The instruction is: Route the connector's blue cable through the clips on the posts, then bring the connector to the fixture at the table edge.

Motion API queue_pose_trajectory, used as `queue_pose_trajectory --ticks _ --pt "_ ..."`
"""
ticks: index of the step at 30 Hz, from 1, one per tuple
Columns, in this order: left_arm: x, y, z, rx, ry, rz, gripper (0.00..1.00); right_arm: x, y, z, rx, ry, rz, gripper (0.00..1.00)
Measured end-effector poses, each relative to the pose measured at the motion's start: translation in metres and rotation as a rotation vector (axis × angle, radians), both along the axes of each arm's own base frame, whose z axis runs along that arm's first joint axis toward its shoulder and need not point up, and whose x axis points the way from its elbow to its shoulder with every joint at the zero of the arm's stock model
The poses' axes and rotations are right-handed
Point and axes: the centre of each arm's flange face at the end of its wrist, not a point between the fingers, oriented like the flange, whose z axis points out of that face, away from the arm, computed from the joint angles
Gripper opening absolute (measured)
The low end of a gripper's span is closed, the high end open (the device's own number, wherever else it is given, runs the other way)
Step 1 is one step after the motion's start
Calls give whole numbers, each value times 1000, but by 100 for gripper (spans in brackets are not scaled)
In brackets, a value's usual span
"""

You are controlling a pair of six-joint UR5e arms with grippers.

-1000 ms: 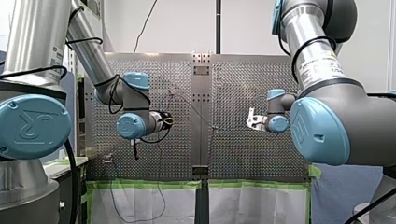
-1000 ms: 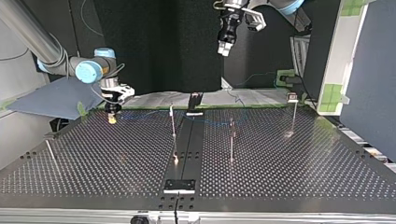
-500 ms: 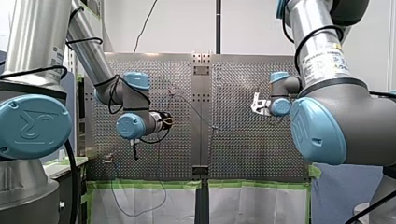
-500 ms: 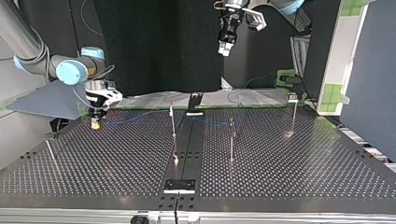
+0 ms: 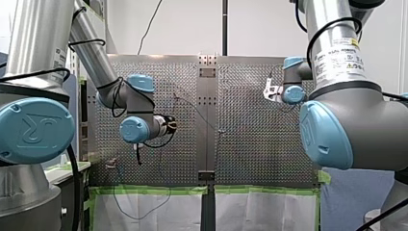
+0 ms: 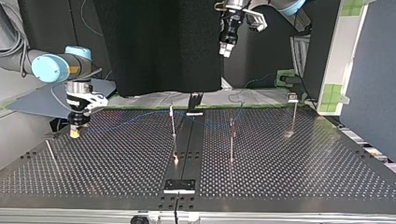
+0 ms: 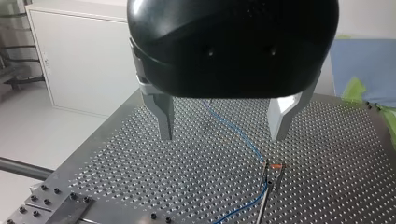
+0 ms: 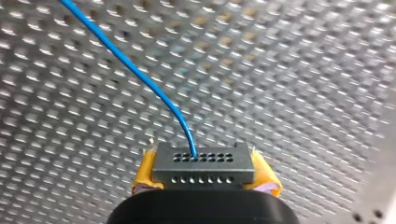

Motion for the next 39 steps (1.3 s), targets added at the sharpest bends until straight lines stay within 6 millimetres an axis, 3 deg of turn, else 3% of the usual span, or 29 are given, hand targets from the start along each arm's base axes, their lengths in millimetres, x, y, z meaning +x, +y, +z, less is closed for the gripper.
queue_pose_trajectory --ticks 8,13,21,27,34,39 --pt "4 0 1 18 17 6 100 -38 -1 41 -28 42 -106 2" --pt "6 -1 2 23 24 6 100 -61 -1 50 -17 84 -143 2" --pt "8 0 2 29 33 14 100 -88 -5 44 20 165 -137 2" --pt "10 2 2 33 39 22 100 -90 -10 35 21 196 -96 2" --pt "12 4 2 33 41 30 100 -85 -12 9 45 205 -32 2" --pt "14 6 2 35 40 36 100 -85 -14 3 27 205 5 2"
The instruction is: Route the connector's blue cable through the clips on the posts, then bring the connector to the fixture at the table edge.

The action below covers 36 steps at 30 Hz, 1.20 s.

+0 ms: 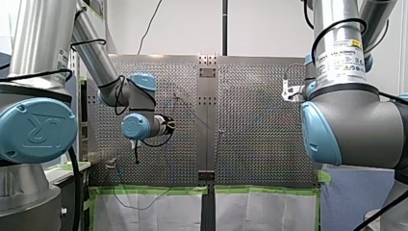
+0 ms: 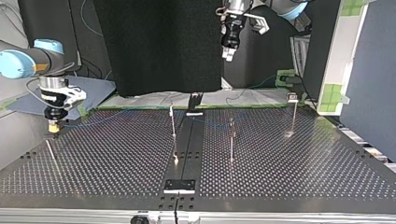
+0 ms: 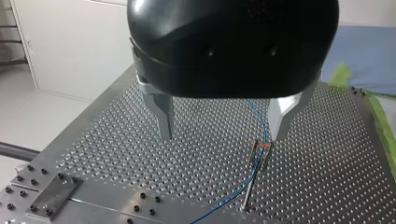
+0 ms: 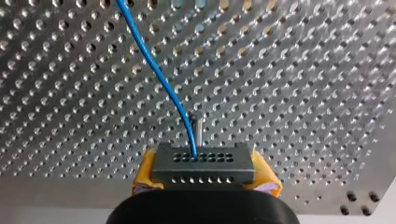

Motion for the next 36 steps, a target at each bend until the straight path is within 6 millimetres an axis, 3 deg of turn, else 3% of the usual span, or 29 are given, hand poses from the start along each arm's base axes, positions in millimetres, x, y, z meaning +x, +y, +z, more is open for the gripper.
queue_pose_trajectory --ticks 10,36 --pt "2 3 -1 26 4 9 100 -9 -4 -3 -7 5 57 2" --pt "6 5 0 42 2 20 100 -63 -23 -9 21 -31 53 2"
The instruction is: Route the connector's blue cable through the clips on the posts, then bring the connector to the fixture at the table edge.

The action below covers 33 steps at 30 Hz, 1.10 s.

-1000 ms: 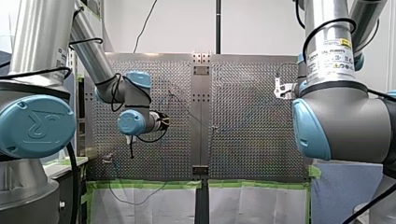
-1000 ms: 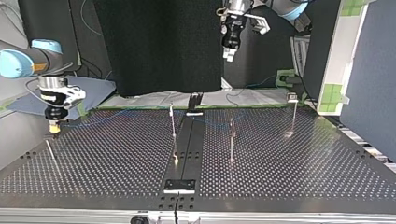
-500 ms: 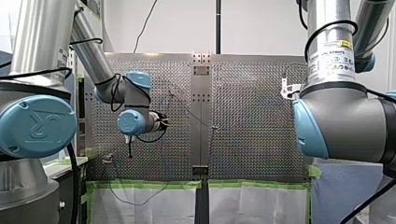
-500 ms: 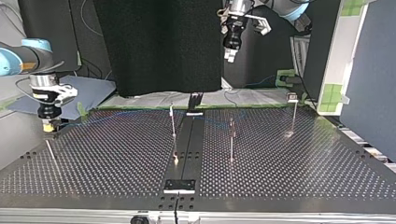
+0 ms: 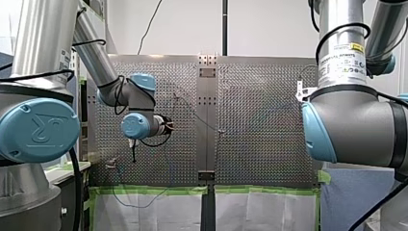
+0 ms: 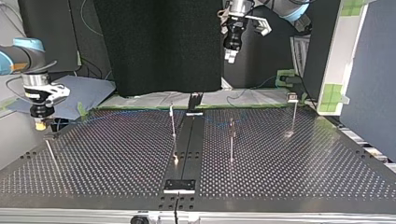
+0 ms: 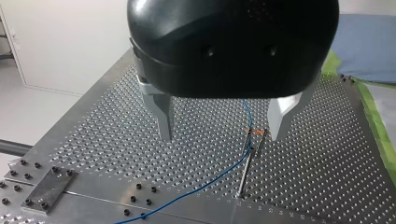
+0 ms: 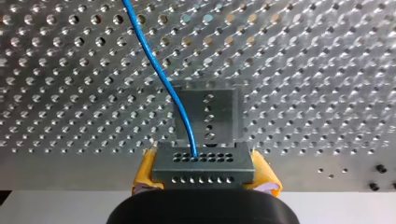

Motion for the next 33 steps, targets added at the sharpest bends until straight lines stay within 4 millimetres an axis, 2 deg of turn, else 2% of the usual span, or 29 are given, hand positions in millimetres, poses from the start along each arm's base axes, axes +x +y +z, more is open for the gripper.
queue_pose_trajectory --ticks 7,22,33 --pt "0 0 0 1 2 1 100 -1 -7 -5 17 6 25 2" --pt "2 1 1 0 0 4 100 0 -16 7 -16 -5 91 2" --pt "3 1 1 0 -1 8 100 -4 -23 -6 14 2 87 2"
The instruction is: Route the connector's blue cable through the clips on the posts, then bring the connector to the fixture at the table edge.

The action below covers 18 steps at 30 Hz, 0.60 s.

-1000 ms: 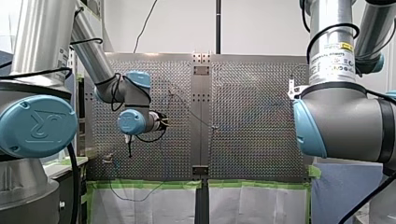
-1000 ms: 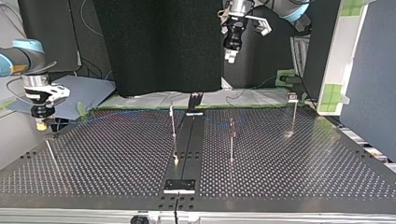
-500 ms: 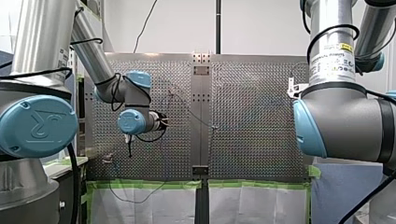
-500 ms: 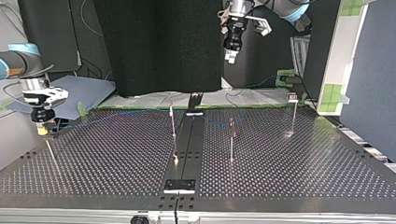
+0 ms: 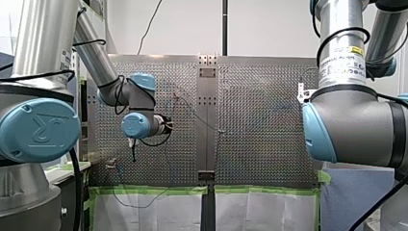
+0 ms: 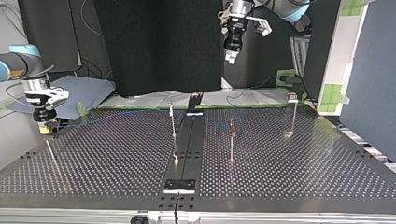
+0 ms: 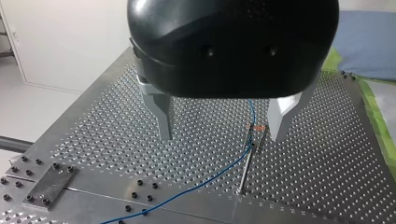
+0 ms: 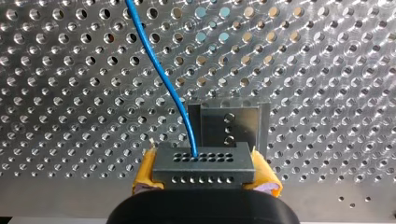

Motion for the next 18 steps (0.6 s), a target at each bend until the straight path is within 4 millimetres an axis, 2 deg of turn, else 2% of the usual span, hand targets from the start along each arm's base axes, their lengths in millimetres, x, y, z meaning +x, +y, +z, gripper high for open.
queue_pose_trajectory --ticks 18 --pt "5 -3 4 -3 -6 1 100 9 -5 9 -32 5 53 2"
